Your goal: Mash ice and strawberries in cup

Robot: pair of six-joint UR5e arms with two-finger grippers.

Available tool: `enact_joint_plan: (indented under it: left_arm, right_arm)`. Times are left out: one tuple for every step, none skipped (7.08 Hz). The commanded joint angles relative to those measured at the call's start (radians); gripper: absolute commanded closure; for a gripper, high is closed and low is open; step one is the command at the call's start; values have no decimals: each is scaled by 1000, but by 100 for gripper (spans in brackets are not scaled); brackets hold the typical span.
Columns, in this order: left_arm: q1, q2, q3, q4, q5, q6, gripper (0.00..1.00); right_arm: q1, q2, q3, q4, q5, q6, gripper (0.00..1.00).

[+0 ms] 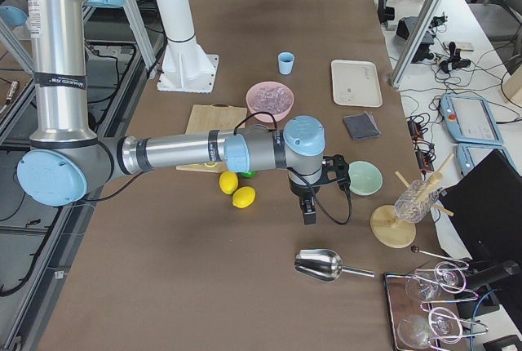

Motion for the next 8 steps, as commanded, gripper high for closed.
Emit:
enact_joint_plan:
  left_arm:
    - [-25, 3, -6, 9, -8, 98, 1]
    - [-72, -3, -8, 41, -8, 128, 1]
    - [-117, -19, -11, 69, -8, 131, 1]
    - [-176, -54, -15, 187, -51, 210, 1]
    - [-307, -107, -28, 369, -130, 407, 1]
    - [-395, -114, -110, 550, -138, 526, 1]
    - [-433, -114, -235, 709, -138, 566, 1]
    - [-512, -79, -285, 738, -138, 609, 1]
  right_arm:
    - [-6, 15, 1, -18, 3, 2, 0]
    - [-12, 31, 6, -58, 0, 2, 0]
    - [-13, 23, 7, -55, 0, 0, 0]
    - [-13, 19, 4, -52, 1, -2, 0]
    - [-13, 18, 7, -51, 4, -3, 0]
    - [-13, 12, 1, -51, 3, -9, 0]
    - [-13, 7, 1, -49, 0, -24, 0]
    - [-13, 6, 0, -48, 4, -25, 0]
